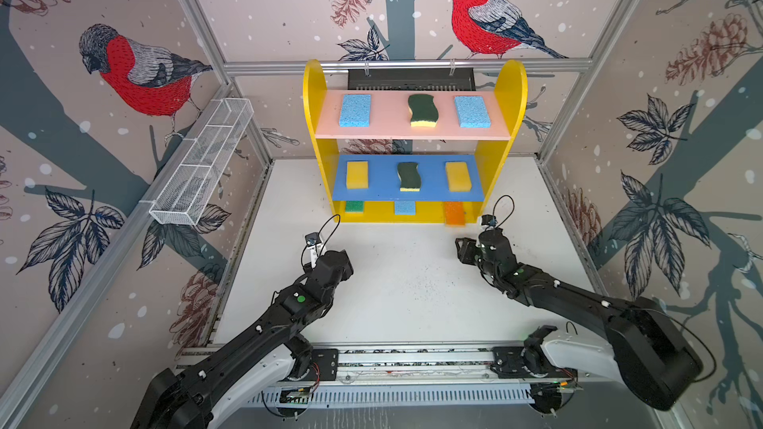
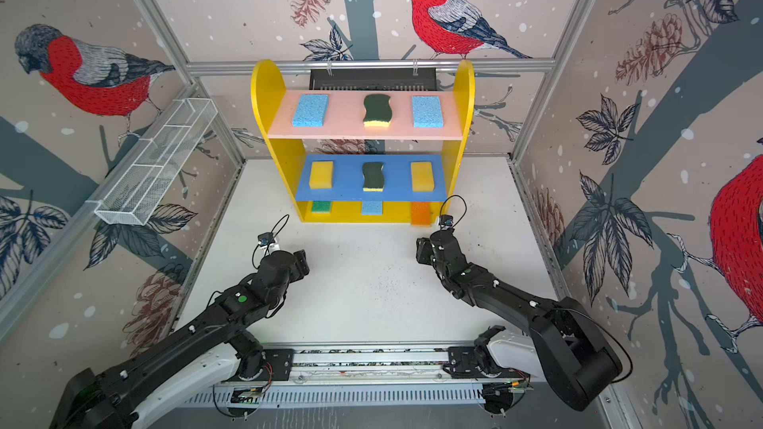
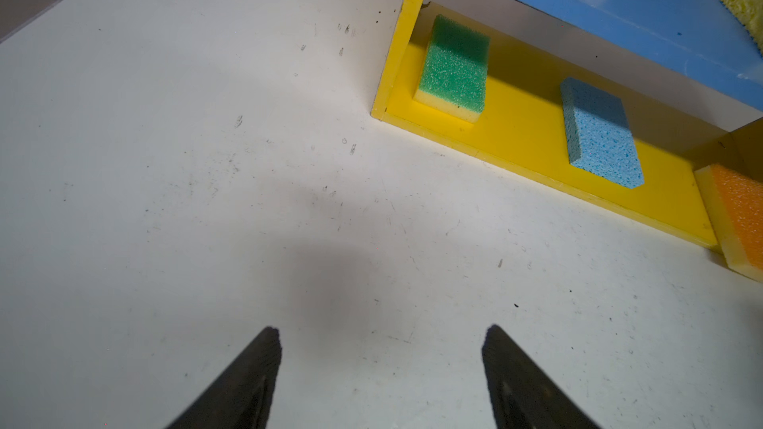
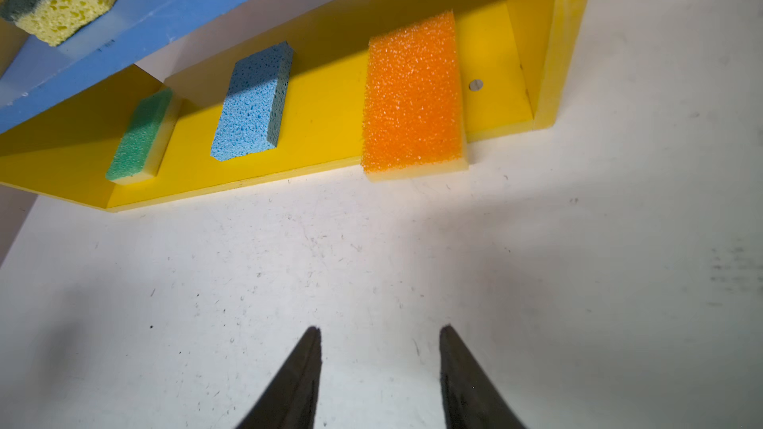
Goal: Arrange cleaning sponges on a shelf
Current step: Place the cleaning sponge at the shelf.
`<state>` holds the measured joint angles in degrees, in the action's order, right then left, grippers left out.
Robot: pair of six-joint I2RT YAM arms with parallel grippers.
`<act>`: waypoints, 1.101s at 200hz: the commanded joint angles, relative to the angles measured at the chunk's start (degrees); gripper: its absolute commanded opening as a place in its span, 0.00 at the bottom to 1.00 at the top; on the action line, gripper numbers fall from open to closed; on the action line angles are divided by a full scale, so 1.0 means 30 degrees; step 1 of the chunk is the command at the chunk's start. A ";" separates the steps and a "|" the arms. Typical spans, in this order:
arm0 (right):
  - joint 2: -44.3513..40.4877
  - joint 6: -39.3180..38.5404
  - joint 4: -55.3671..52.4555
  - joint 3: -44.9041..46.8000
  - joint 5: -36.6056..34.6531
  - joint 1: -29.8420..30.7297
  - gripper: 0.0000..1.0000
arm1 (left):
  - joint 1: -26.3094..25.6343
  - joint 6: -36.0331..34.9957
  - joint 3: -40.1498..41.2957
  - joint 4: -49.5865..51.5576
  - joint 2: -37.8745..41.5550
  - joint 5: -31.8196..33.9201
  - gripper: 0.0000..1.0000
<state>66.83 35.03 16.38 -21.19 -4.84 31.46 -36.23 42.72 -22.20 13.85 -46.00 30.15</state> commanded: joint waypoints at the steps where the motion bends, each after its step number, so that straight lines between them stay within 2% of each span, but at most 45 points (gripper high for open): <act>1: -0.0762 0.1552 0.3157 0.1343 0.3493 -0.1054 0.37 | -0.0051 0.0400 -0.0276 0.0841 -0.0305 0.0495 0.78; 42: -0.1678 0.1865 0.4113 0.2573 0.3835 -0.1617 0.21 | -0.0111 0.0683 -0.0071 0.0768 -0.0086 0.0496 0.77; 78: -0.0548 0.2612 0.6217 0.3400 0.4682 -0.2196 0.04 | -0.0112 0.0758 -0.0043 0.0542 -0.0136 0.0470 0.77; 136: 0.1572 0.2944 0.8563 0.3332 0.4836 -0.2386 0.02 | -0.0112 0.0658 -0.0086 0.0493 -0.0356 0.0557 0.77; 220: 0.6302 0.3760 1.1815 0.2348 0.5064 -0.3024 0.01 | -0.0112 0.0440 -0.0215 0.0263 -0.0844 0.0760 0.77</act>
<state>83.44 45.08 46.33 -13.61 9.82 22.46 -36.40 44.71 -22.46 15.49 -48.40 31.07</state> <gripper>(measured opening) 0.048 0.770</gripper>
